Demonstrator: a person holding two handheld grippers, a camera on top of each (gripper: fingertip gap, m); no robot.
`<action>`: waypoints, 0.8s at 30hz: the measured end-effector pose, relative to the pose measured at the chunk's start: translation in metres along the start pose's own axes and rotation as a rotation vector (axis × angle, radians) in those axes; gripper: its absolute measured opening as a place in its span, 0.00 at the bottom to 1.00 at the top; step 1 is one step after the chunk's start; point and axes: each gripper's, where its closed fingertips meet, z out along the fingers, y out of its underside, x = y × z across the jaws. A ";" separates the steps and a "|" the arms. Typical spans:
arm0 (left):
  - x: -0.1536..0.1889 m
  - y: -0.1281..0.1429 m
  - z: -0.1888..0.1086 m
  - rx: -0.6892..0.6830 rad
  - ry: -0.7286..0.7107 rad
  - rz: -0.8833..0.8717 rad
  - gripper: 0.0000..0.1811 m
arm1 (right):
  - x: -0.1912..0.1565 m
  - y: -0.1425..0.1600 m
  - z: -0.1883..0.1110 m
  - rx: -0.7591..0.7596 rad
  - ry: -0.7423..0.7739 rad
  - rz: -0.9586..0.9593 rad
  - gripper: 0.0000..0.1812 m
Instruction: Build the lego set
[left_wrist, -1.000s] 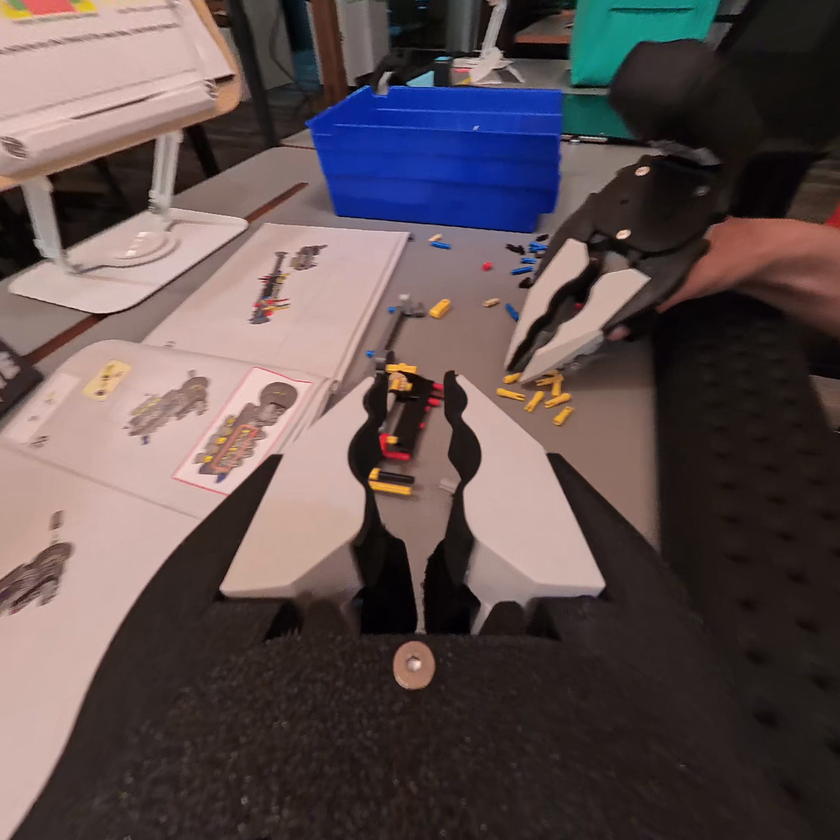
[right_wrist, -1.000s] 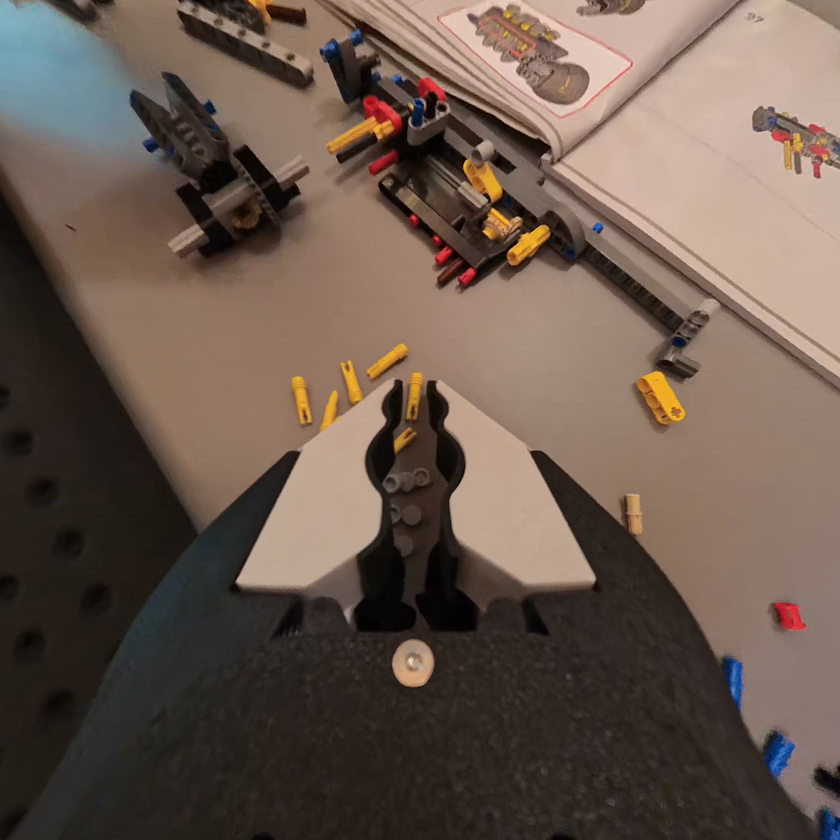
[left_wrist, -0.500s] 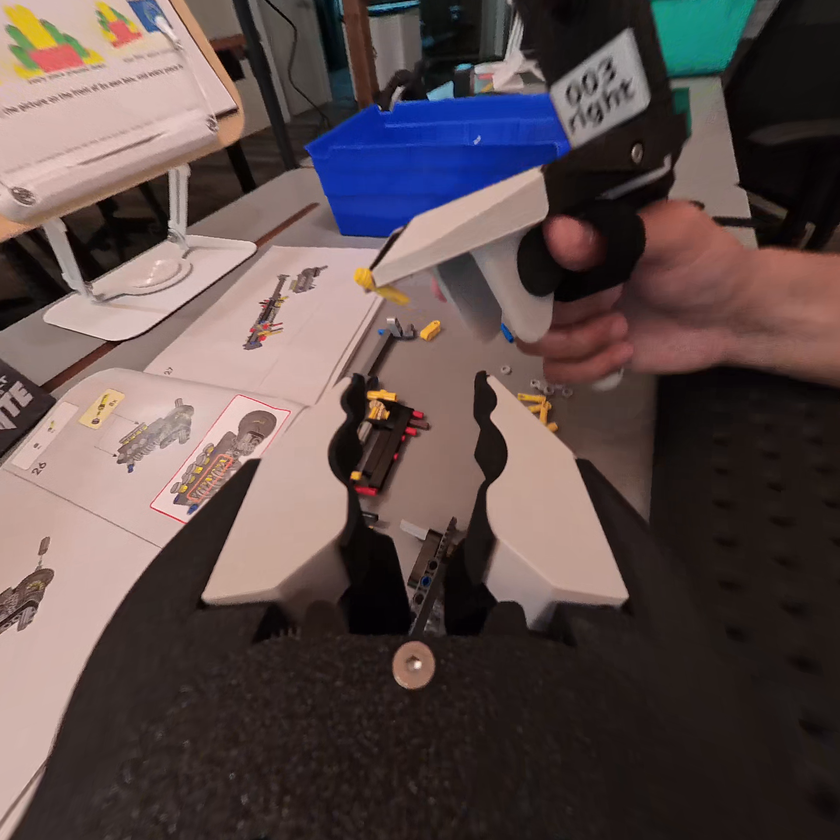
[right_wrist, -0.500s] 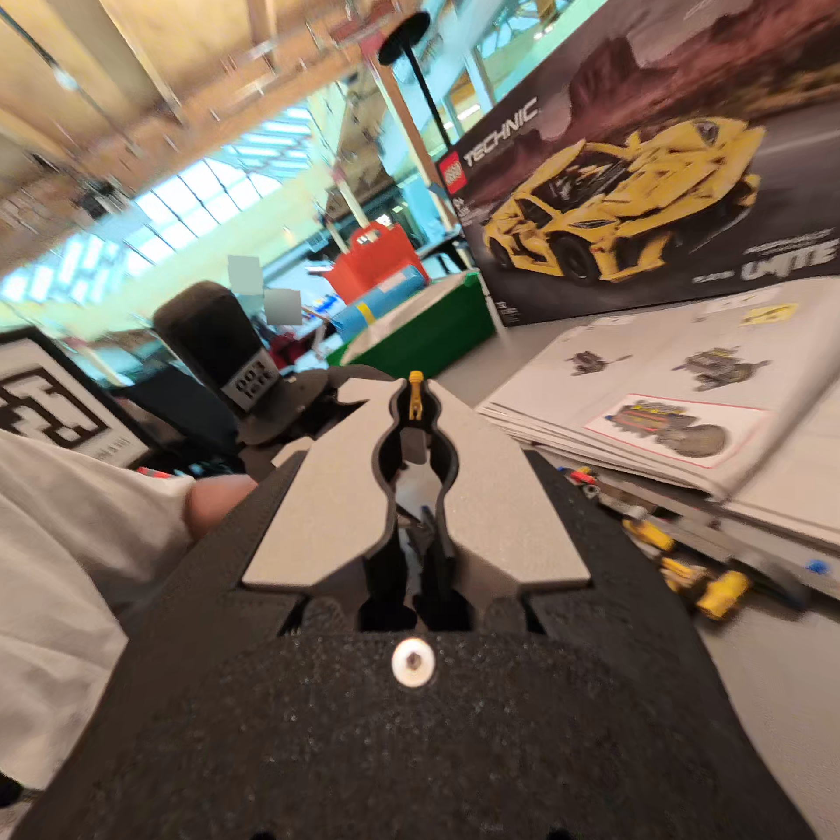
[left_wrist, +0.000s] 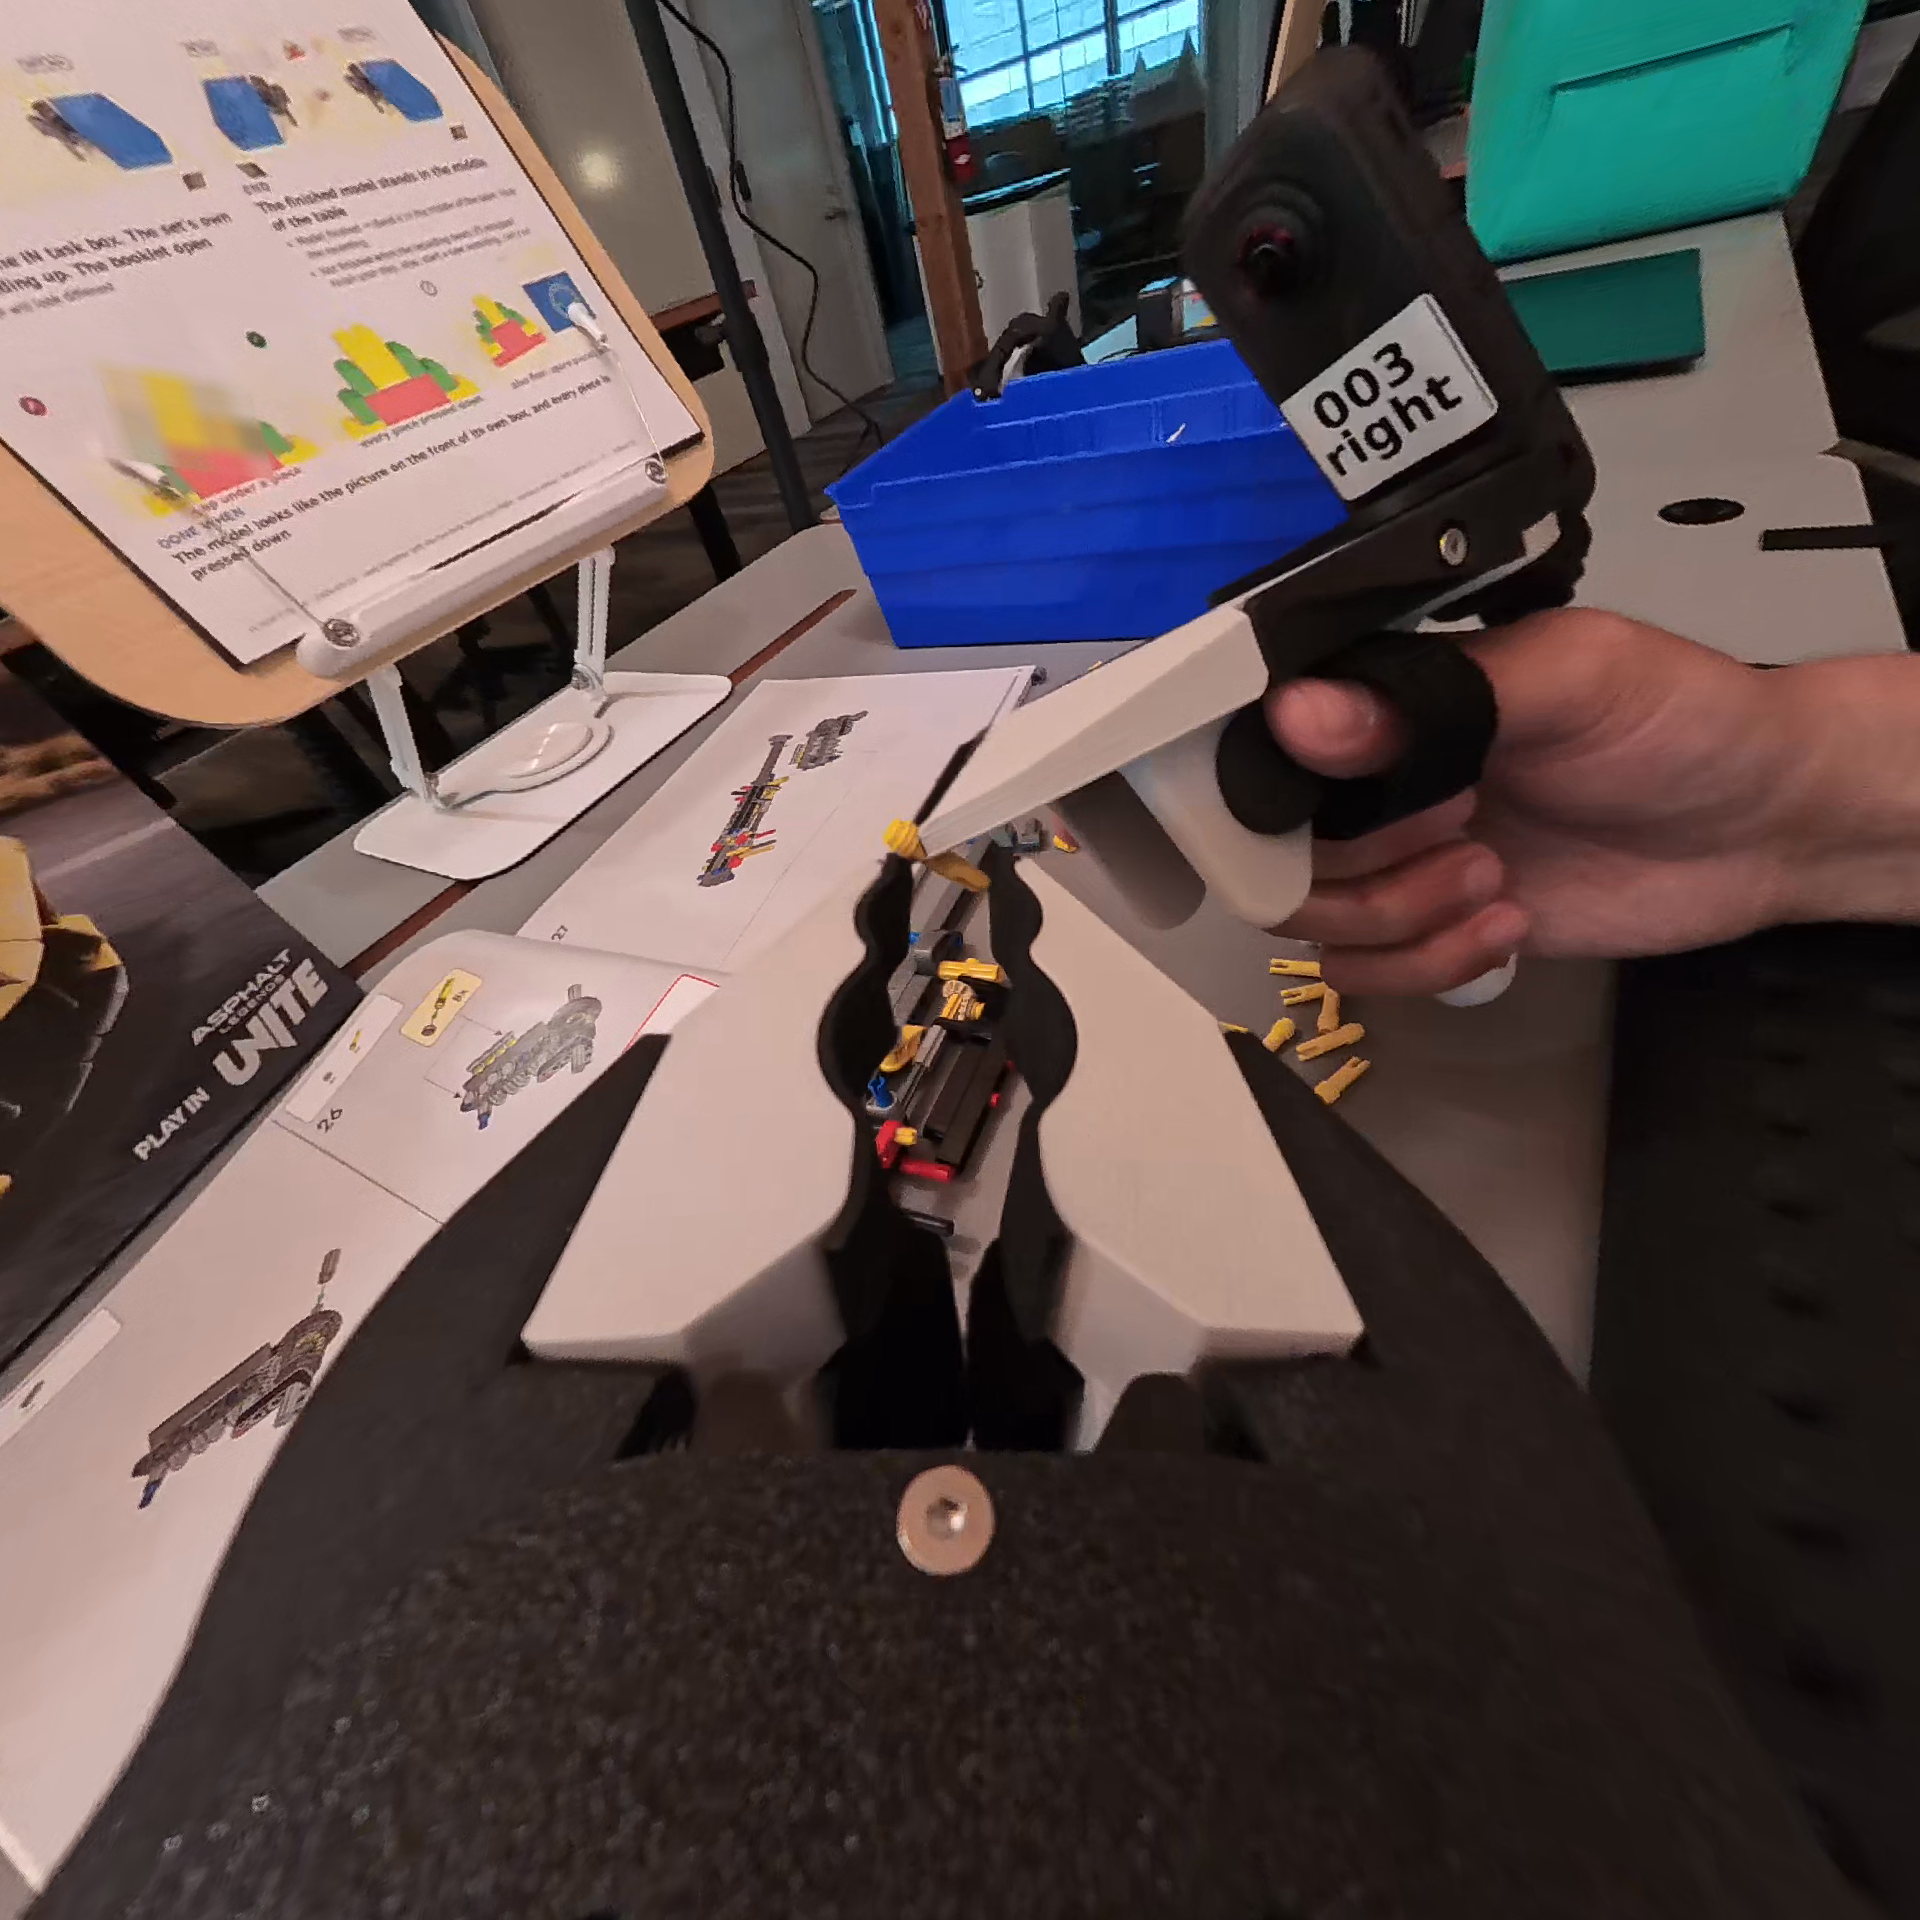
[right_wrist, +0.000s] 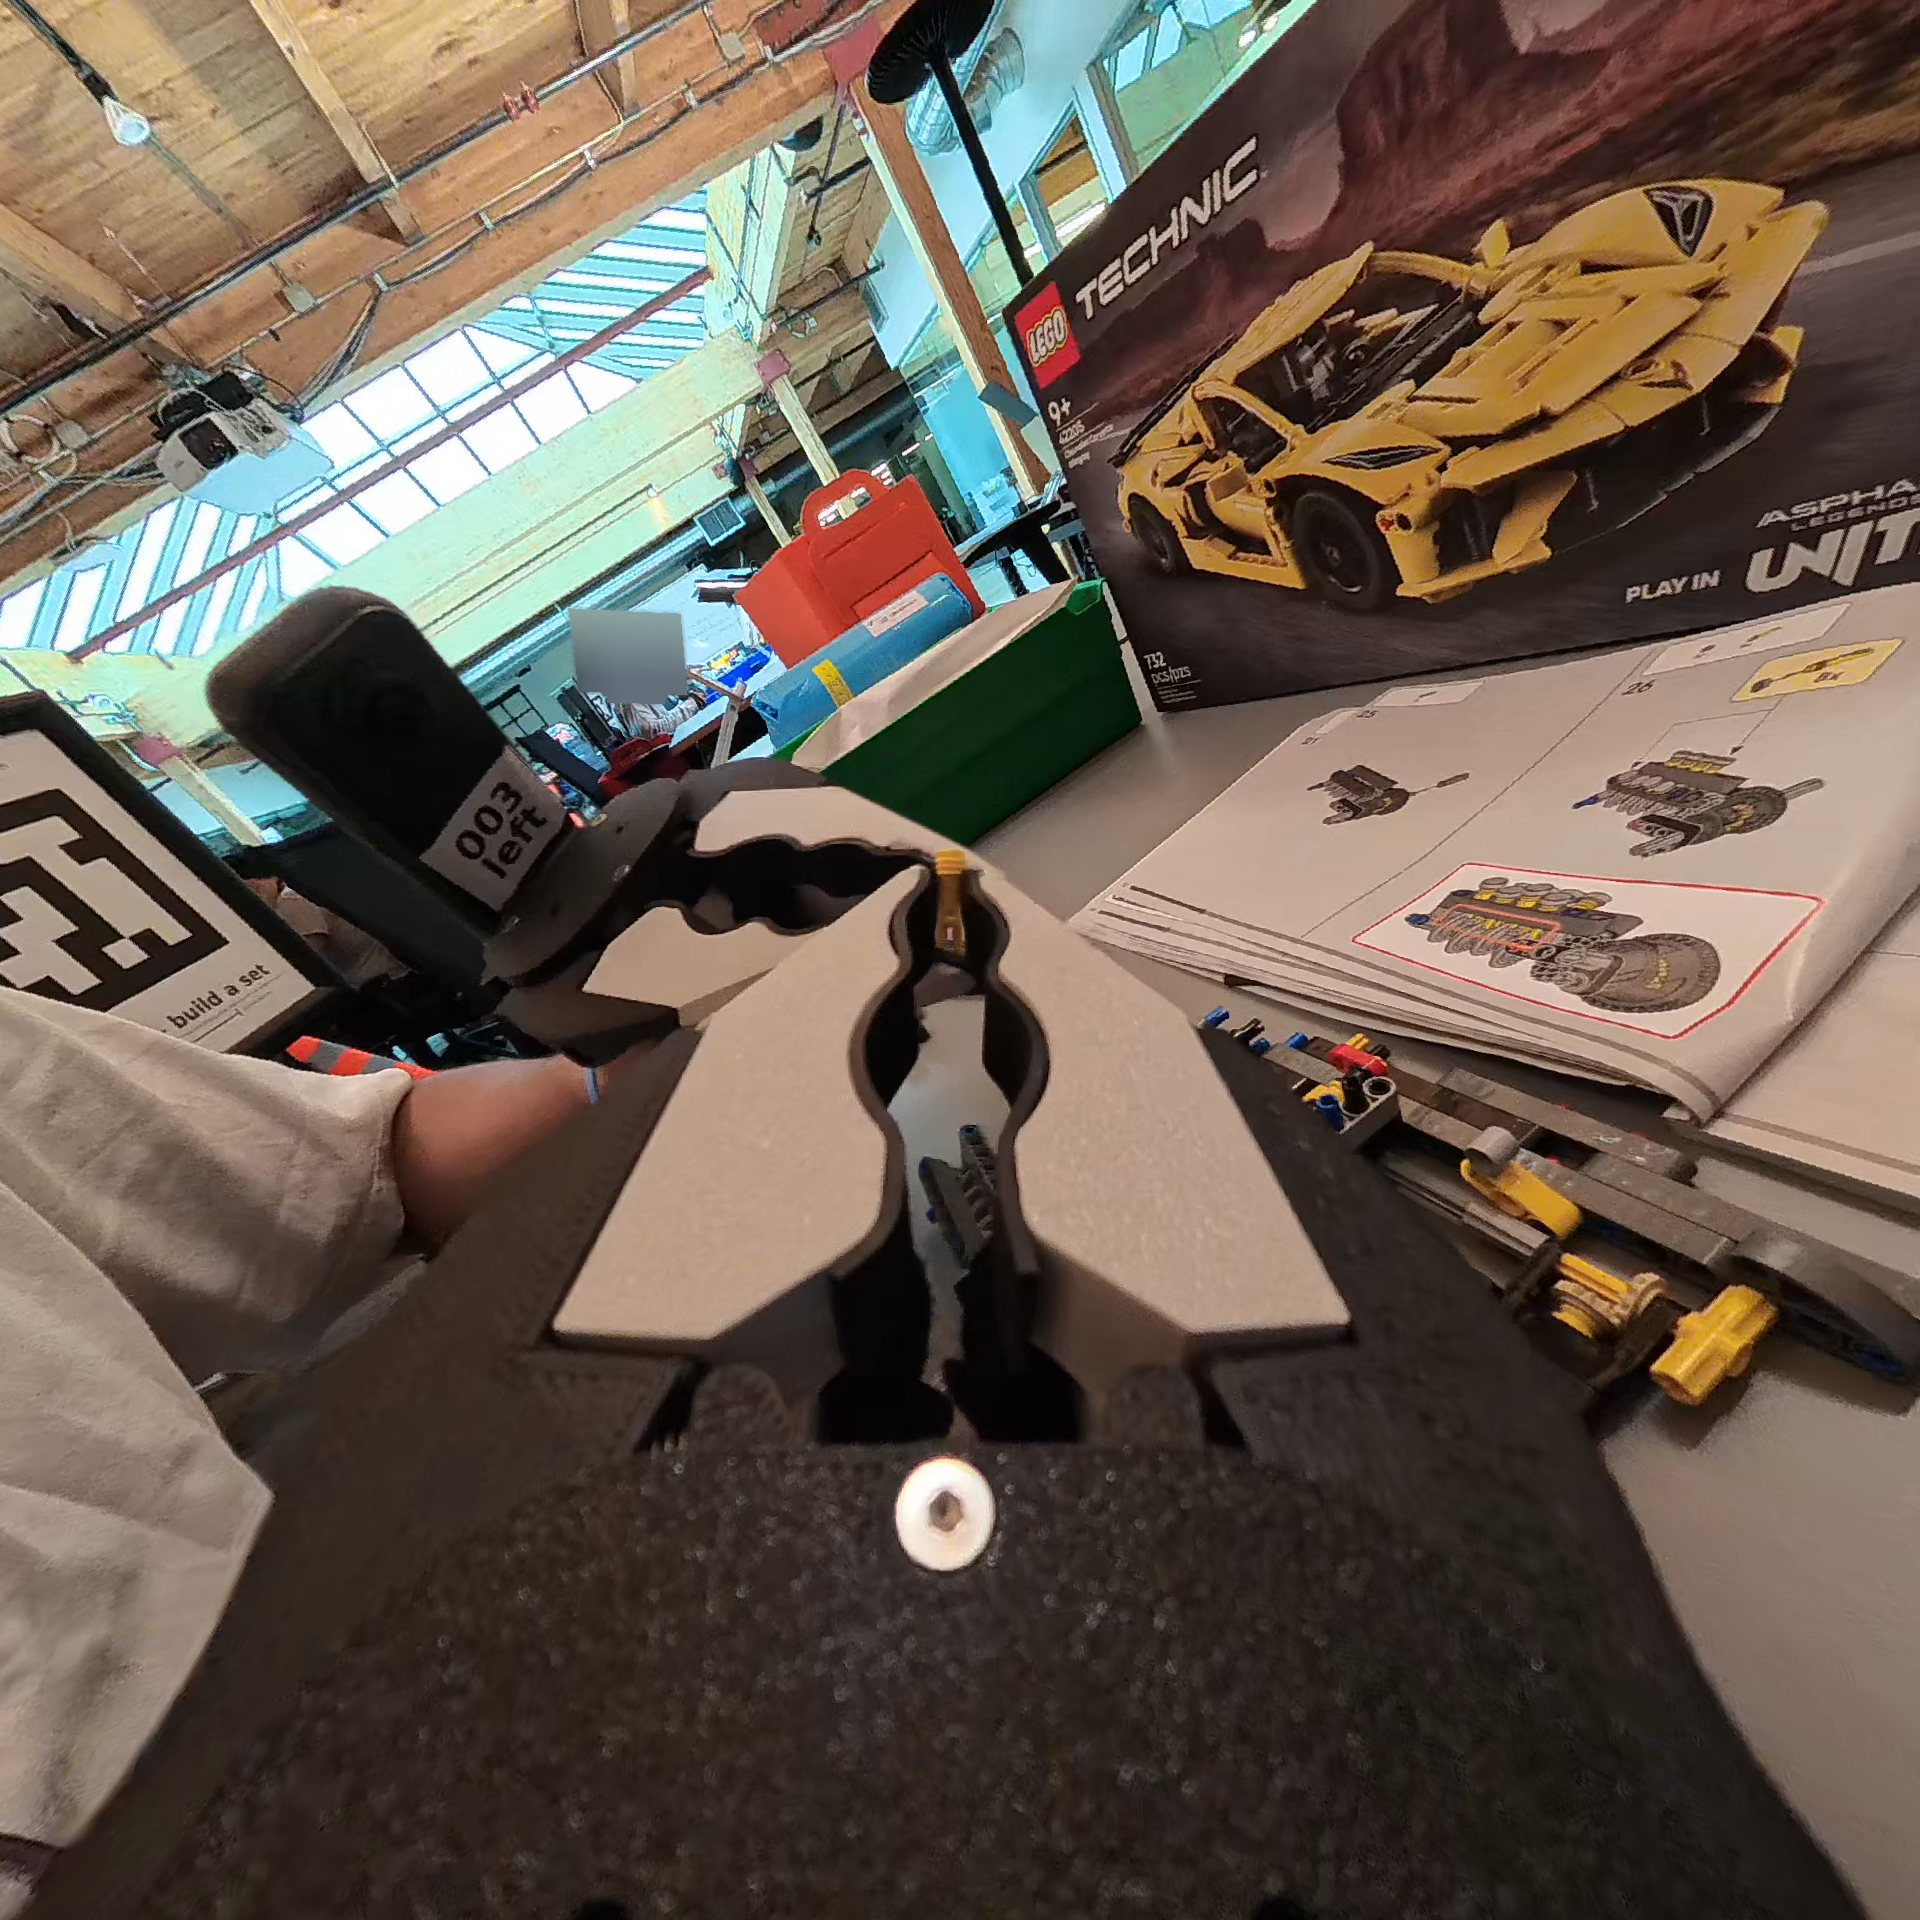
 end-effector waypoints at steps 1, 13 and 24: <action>0.000 0.000 0.000 -0.002 0.007 -0.011 0.07 | 0.001 0.000 0.000 -0.001 0.006 -0.010 0.02; 0.000 0.028 -0.005 -0.107 -0.103 0.545 0.04 | 0.004 0.027 0.001 -0.149 0.036 -0.107 0.03; -0.007 0.013 0.002 -0.068 -0.090 0.138 0.11 | 0.003 0.013 0.001 -0.056 0.052 -0.120 0.02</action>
